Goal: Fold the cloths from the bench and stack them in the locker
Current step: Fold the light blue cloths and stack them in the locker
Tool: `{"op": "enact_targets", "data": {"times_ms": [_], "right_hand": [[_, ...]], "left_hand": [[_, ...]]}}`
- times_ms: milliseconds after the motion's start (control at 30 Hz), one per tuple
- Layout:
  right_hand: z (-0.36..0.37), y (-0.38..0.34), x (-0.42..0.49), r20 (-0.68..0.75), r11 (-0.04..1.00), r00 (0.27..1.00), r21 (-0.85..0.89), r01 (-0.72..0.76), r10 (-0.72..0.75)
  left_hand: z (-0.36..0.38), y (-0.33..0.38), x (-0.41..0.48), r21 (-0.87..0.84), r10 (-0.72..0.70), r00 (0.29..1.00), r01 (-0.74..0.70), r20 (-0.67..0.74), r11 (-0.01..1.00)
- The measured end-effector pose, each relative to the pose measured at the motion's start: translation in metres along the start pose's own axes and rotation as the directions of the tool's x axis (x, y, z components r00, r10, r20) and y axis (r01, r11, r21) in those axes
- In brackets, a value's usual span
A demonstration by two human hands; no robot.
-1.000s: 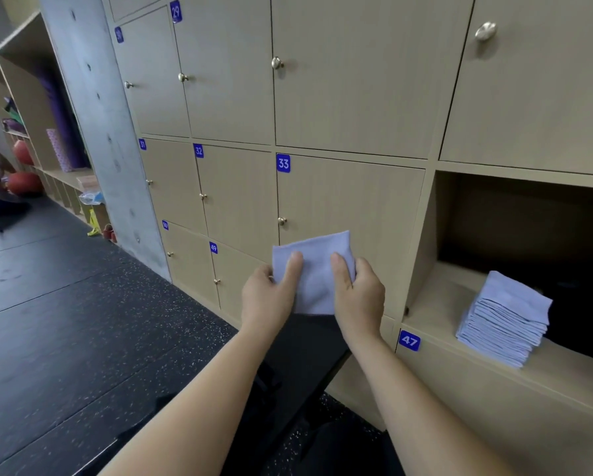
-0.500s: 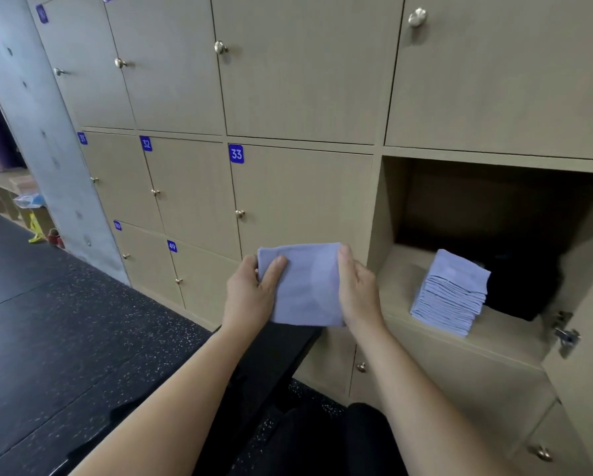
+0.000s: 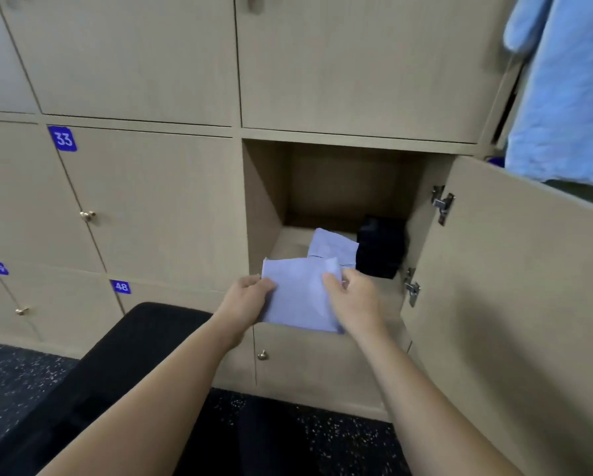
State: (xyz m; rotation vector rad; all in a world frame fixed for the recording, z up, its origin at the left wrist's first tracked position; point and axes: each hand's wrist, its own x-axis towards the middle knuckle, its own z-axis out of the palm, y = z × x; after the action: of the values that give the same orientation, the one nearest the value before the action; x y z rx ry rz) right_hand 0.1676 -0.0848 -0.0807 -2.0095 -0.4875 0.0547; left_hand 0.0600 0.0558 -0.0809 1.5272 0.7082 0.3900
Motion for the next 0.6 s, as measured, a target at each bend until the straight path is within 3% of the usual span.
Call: {"op": "enact_targets", "data": {"times_ms": [167,367,600], "right_hand": [[-0.028,0.046,0.006,0.179,0.989,0.974,0.021,-0.146,0.14],[-0.025,0.073,0.045,0.038,0.98,0.98,0.035,-0.196,0.194],[-0.019,0.057,0.135,-0.076,0.992,0.99,0.05,-0.116,0.12]], "left_hand": [[0.041,-0.006,0.022,0.025,-0.119,0.988,0.117,0.094,0.993],[0.063,-0.006,0.064,0.002,-0.152,0.976,0.154,0.158,0.988],[0.076,0.03,0.142,0.01,0.006,0.996,-0.007,0.085,1.0]]}}
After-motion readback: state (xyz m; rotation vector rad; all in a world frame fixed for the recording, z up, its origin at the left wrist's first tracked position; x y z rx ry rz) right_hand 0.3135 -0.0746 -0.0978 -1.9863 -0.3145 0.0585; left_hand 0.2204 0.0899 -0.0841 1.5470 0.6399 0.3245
